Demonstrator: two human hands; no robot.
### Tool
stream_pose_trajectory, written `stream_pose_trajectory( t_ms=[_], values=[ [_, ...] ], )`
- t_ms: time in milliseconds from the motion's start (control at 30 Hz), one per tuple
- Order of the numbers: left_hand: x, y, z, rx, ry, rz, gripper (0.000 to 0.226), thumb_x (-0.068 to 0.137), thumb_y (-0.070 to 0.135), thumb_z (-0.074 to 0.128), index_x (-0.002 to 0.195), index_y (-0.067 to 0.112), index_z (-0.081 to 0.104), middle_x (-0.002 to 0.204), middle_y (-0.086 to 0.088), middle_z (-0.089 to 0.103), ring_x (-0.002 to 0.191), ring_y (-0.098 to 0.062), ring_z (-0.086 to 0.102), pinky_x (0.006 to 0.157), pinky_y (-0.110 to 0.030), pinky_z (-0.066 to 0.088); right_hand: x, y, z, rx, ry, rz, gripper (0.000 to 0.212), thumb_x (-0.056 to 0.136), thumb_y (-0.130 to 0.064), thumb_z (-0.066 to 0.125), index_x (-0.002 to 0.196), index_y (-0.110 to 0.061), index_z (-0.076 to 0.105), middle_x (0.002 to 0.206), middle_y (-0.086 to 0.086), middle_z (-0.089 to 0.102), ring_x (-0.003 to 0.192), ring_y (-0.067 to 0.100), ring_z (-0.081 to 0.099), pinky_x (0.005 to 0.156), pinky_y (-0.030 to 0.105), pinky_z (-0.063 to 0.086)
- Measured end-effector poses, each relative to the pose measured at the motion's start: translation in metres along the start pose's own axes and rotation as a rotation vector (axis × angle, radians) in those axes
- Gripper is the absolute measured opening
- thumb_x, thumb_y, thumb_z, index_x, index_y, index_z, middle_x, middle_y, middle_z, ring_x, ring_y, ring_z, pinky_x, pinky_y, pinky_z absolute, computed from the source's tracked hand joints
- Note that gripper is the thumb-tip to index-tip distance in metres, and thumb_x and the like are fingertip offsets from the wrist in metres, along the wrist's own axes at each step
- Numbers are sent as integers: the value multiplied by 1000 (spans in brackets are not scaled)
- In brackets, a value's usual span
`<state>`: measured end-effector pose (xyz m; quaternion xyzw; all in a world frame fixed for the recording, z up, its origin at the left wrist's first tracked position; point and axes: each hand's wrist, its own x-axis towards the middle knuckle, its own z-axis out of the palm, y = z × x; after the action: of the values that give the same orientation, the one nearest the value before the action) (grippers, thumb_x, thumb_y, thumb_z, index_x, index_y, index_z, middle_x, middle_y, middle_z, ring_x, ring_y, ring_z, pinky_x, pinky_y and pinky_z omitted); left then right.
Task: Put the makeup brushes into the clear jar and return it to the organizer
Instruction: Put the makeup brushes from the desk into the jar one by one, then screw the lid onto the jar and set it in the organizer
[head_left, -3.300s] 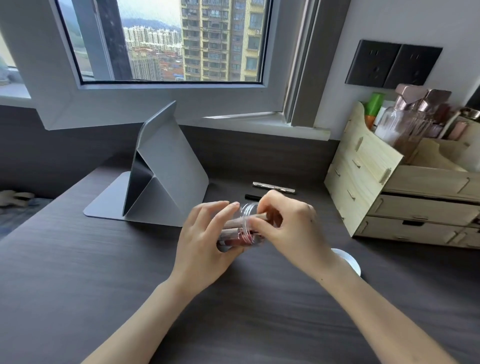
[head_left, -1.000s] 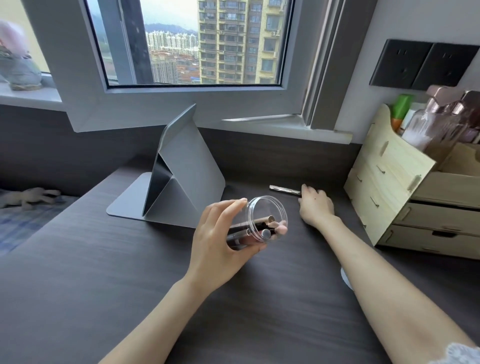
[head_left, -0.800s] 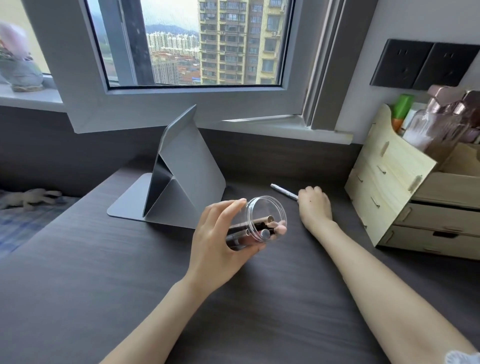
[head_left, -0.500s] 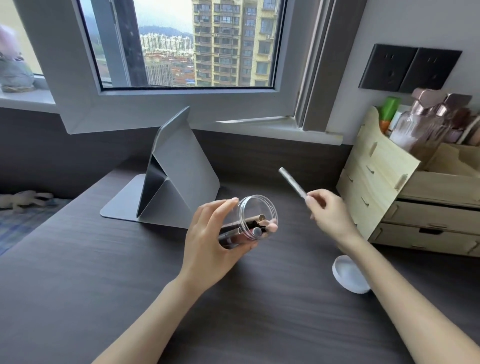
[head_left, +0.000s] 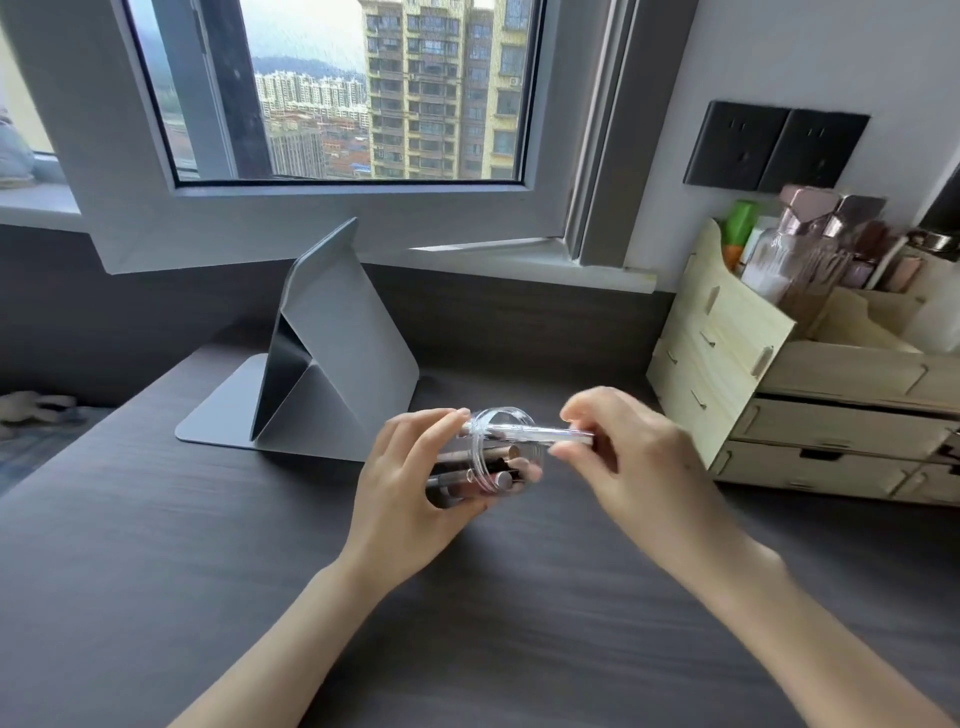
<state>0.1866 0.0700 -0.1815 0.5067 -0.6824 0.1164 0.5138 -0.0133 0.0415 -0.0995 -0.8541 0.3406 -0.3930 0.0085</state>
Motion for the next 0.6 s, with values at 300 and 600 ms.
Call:
stream_pose_trajectory(
  t_ms=[300, 600],
  values=[
    [2, -1, -2, -6, 38, -27, 69, 66, 46, 75, 123, 17, 48, 120, 3, 52, 108, -17, 50, 96, -13, 35, 24, -10, 41, -38, 106, -102, 25, 78, -21, 69, 64, -2, 63, 68, 9, 56, 60, 22, 52, 54, 29, 43],
    [3, 1, -5, -40, 49, -129, 71, 63, 49, 72, 123, 20, 48, 117, 5, 54, 108, -16, 50, 94, -11, 34, -34, 56, -5, 84, -60, 326, 21, 79, -42, 64, 88, -24, 70, 89, -7, 68, 87, 16, 59, 76, 28, 44]
  ],
)
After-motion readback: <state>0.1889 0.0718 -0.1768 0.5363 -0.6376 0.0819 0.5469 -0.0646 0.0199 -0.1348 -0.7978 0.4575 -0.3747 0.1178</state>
